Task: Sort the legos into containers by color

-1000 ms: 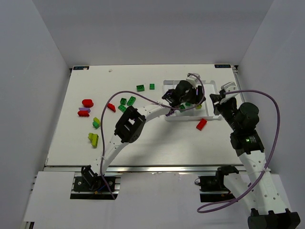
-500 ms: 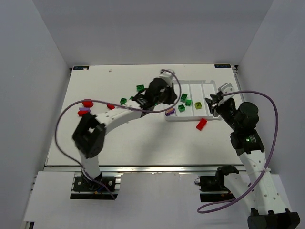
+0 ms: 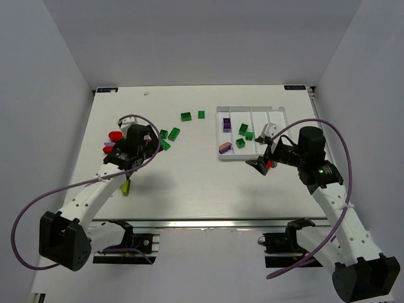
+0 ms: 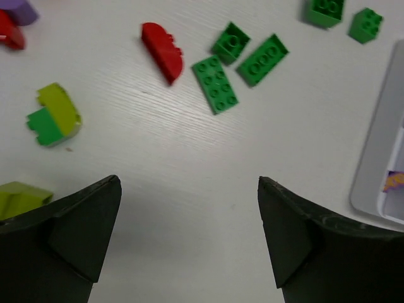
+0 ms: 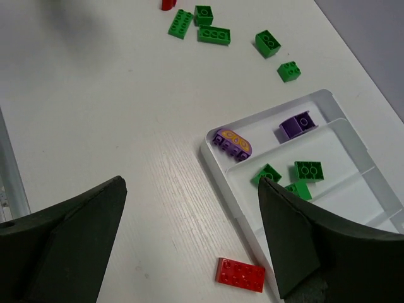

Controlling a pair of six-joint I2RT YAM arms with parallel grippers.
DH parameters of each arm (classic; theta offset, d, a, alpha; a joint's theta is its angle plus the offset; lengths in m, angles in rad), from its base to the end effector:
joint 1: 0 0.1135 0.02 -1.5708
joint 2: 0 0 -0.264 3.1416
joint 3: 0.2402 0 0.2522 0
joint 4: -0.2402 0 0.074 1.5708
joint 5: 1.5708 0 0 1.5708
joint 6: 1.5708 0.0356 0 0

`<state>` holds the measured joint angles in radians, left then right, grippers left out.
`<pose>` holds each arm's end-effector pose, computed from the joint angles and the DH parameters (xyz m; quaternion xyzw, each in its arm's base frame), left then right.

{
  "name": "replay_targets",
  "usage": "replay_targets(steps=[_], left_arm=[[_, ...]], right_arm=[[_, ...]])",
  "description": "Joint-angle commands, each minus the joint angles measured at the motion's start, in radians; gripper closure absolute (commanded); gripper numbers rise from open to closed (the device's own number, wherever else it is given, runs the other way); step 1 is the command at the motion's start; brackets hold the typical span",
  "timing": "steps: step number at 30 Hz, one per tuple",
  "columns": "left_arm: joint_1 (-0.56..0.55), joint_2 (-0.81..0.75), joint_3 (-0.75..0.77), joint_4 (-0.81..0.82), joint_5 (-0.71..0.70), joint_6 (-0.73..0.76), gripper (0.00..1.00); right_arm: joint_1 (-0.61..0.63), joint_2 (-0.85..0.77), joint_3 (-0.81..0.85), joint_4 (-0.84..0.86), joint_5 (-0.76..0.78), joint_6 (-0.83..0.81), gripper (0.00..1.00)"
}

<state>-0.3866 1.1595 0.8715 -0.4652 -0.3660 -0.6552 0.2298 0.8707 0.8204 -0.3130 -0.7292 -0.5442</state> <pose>0.2313 -0.0804 0.2701 -0.1925 0.8845 -0.0497 0.4221 0.1811 0.0667 0.3273 -0.4777 0.6358 0.2069 0.5698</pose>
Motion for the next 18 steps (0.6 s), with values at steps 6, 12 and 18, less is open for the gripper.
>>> replay_targets(steps=[6, 12, 18], left_arm=[[0.145, 0.083, -0.009, -0.099, -0.179, 0.046, 0.02], [0.198, 0.251, 0.014, -0.052, -0.149, 0.13, 0.02], [0.226, 0.321, 0.026, 0.013, -0.143, 0.213, 0.02]], right_arm=[[0.013, -0.021, -0.003, 0.022, -0.046, -0.028, 0.11], [0.013, -0.042, -0.017, 0.045, -0.039, -0.016, 0.11], [0.014, -0.045, -0.018, 0.054, -0.024, -0.01, 0.1]])
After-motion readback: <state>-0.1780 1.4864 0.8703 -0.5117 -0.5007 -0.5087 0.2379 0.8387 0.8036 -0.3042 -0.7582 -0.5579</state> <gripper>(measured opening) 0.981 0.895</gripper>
